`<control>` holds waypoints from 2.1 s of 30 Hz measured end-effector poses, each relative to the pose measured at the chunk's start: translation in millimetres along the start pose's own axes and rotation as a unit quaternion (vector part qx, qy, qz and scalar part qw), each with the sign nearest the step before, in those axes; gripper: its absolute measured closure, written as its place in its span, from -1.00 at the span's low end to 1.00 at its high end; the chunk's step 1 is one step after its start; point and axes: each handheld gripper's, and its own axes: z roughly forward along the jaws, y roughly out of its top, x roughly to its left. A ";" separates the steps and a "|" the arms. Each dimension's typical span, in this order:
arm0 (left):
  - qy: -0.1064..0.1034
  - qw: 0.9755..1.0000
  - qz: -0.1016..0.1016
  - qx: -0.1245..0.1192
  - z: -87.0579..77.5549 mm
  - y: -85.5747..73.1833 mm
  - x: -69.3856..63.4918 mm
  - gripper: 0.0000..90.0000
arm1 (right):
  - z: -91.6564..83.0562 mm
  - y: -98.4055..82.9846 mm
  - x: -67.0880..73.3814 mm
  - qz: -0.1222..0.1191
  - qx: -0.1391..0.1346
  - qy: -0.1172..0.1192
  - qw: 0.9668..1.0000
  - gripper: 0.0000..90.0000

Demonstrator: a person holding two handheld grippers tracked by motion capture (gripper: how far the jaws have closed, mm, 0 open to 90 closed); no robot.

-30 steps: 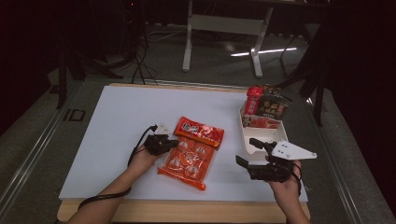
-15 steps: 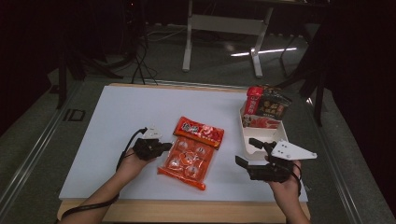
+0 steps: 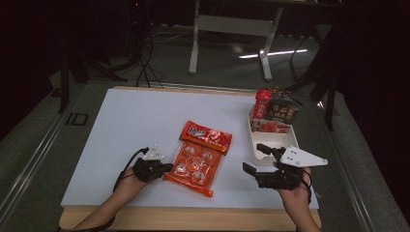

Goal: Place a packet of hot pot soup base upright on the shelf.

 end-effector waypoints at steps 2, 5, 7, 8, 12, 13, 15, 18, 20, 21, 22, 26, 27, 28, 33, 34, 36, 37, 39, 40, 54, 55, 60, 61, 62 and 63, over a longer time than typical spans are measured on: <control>-0.001 1.000 -0.004 -0.004 0.1 0.1 -0.3 0.99 | 0.0 -0.5 -0.3 0.000 0.001 0.000 1.000 -0.58; -0.001 1.000 -0.007 -0.008 1.1 -0.7 -1.8 0.99 | 0.1 -1.0 -0.9 0.002 0.000 0.002 1.000 -0.58; -0.007 1.000 -0.010 -0.009 1.8 -0.3 -3.2 0.99 | 0.8 -1.3 -1.3 0.004 -0.002 0.006 1.000 -0.58; -0.013 1.000 -0.008 -0.008 2.6 0.4 -4.7 0.99 | 0.8 -1.3 -1.3 0.004 -0.002 0.006 1.000 -0.58; -0.026 1.000 0.006 -0.002 8.6 5.3 -15.4 0.99 | 2.0 -0.8 0.1 -0.002 -0.001 0.009 1.000 -0.58; -0.029 1.000 0.008 -0.002 10.0 6.8 -17.4 0.99 | 2.3 -0.8 0.4 -0.003 0.000 0.009 1.000 -0.58; -0.034 0.999 0.008 -0.001 12.8 9.0 -20.6 0.99 | 2.7 -1.1 0.9 -0.005 0.001 0.009 1.000 -0.58; -0.042 0.999 0.008 -0.001 16.0 11.2 -23.8 0.99 | 2.8 -1.7 0.6 -0.004 0.003 0.008 1.000 -0.58; -0.046 0.999 0.003 -0.002 17.7 12.2 -24.8 0.99 | 2.9 -1.8 0.4 -0.004 0.003 0.008 1.000 -0.58; -0.050 0.999 0.004 -0.002 19.5 13.6 -26.7 0.99 | 3.3 -2.1 0.1 -0.002 0.004 0.009 1.000 -0.58; -0.050 0.999 0.004 -0.002 19.5 13.6 -26.7 0.99 | 3.6 -2.1 0.4 -0.003 0.005 0.010 1.000 -0.58; -0.055 0.998 0.004 -0.003 20.8 14.7 -26.3 0.99 | 4.1 -2.2 1.3 -0.005 0.006 0.010 1.000 -0.58; -0.059 0.998 -0.002 -0.004 20.6 14.6 -25.4 0.99 | 4.0 -2.2 1.4 -0.005 0.006 0.010 1.000 -0.58; -0.069 0.998 -0.010 -0.005 19.6 14.5 -22.3 0.99 | 3.8 -2.6 1.2 -0.004 0.007 0.009 1.000 -0.58; -0.080 0.996 -0.005 -0.027 15.5 16.3 -21.8 0.78 | 4.0 -3.6 1.1 -0.006 0.009 0.007 1.000 -0.58; -0.085 0.996 -0.006 -0.026 14.9 17.5 -22.0 0.78 | 4.1 -3.9 1.0 -0.007 0.009 0.007 1.000 -0.58; -0.087 0.996 -0.002 -0.026 13.1 19.9 -23.7 0.70 | 4.3 -4.2 1.0 -0.008 0.009 0.008 1.000 -0.57; -0.088 0.996 -0.003 -0.028 12.1 20.8 -25.0 0.61 | 4.3 -4.2 1.1 -0.009 0.010 0.008 1.000 -0.55; -0.085 0.996 -0.007 -0.039 8.5 23.8 -26.2 0.48 | 4.5 -4.1 1.5 -0.017 0.008 0.011 1.000 -0.53; -0.085 0.996 -0.007 -0.039 8.5 23.8 -26.2 0.33 | 4.5 -4.1 1.5 -0.017 0.008 0.011 1.000 -0.53; -0.058 0.996 -0.034 -0.057 -0.1 44.2 0.1 -0.36 | 8.0 -5.7 4.6 -0.017 0.012 0.007 1.000 -0.57; -0.058 0.996 -0.034 -0.057 -0.1 44.2 0.1 -0.36 | 8.0 -5.7 4.6 -0.017 0.012 0.007 1.000 -0.57; -0.040 0.996 -0.044 -0.063 1.9 51.3 14.5 -0.36 | 7.0 -6.1 5.0 -0.018 0.005 0.005 1.000 -0.66; -0.036 0.996 -0.051 -0.066 3.3 53.7 20.8 -0.36 | 5.8 -5.6 5.0 -0.015 0.000 0.011 1.000 -0.69; -0.030 0.996 -0.052 -0.067 4.3 54.9 23.9 -0.36 | 5.5 -5.4 5.1 -0.014 -0.002 0.012 1.000 -0.70; -0.030 0.996 -0.052 -0.067 4.3 54.9 23.9 -0.36 | 5.5 -5.4 5.1 -0.014 -0.002 0.012 1.000 -0.70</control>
